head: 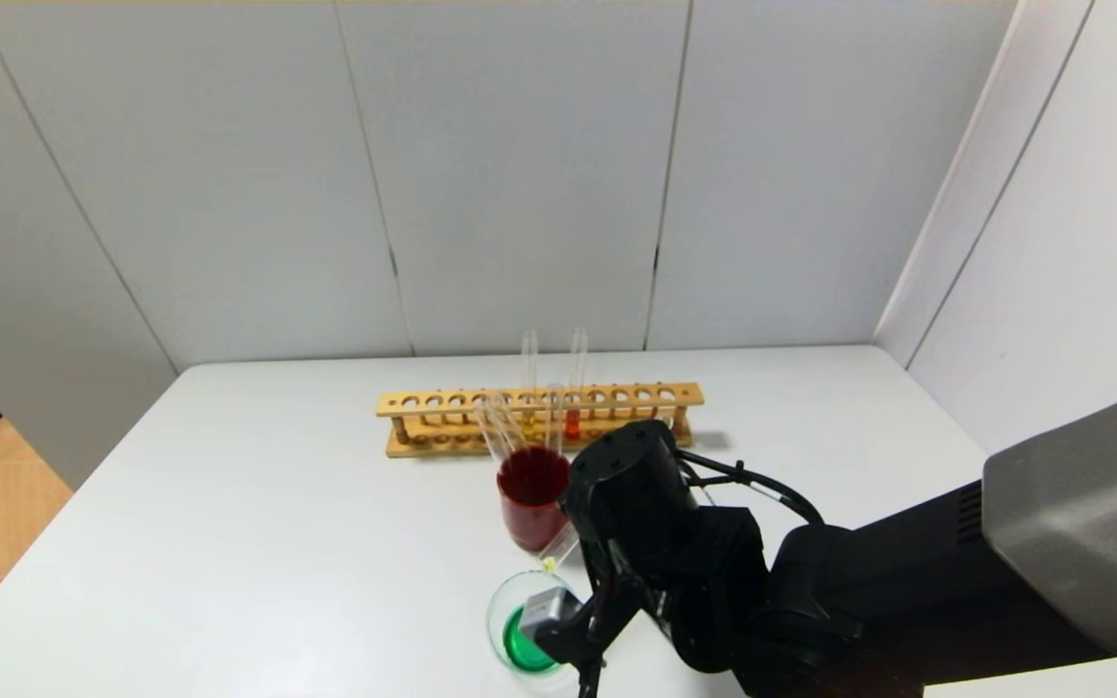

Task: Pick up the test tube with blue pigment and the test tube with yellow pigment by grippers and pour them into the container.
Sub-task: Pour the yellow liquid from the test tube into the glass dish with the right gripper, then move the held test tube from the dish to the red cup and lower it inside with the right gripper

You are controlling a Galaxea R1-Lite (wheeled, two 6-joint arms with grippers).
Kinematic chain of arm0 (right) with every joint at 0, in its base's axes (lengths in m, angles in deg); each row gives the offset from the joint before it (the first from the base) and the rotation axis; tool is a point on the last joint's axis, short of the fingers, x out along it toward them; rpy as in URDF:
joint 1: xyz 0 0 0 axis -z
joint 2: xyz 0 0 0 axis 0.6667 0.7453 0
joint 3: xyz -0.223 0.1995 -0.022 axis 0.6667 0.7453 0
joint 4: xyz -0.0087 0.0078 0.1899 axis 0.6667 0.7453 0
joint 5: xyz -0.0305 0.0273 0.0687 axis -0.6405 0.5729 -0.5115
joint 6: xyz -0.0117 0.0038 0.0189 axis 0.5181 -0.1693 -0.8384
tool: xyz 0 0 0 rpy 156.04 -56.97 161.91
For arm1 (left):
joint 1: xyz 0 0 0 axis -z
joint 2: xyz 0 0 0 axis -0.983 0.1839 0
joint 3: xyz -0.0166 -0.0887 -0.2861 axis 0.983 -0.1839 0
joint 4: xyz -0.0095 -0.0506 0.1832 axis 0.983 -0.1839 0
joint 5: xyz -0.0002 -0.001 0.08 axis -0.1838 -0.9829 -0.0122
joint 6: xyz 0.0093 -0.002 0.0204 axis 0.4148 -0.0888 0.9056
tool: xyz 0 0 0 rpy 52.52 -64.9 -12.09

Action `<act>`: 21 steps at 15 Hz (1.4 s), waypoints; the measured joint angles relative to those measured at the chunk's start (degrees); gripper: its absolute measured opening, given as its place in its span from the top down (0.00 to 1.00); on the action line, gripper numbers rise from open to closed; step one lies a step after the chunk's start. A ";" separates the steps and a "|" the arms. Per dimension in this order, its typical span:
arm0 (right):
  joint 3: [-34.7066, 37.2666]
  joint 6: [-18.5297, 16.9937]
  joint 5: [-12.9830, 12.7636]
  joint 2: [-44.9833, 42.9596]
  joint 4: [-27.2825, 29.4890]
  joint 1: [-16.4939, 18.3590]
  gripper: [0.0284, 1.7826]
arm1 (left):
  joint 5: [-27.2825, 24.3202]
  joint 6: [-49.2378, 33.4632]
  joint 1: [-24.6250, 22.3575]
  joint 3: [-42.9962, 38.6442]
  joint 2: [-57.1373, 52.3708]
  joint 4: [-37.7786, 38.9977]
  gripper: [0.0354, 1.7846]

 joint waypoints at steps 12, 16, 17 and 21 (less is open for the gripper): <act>-5.42 -55.32 11.80 -1.08 -5.97 -3.89 0.82 | 0.00 -0.02 0.00 0.00 0.00 0.00 0.02; -9.40 -88.89 13.97 -2.40 -15.19 -3.96 0.82 | 0.02 -0.02 0.00 0.00 0.00 0.00 0.02; -9.20 -94.57 13.59 -2.45 -19.70 -3.25 0.82 | 0.00 0.00 0.00 0.00 0.00 0.02 0.02; -3.06 -107.83 8.48 -1.94 -33.62 -1.18 0.82 | 0.00 -0.02 0.00 0.00 0.00 0.00 0.02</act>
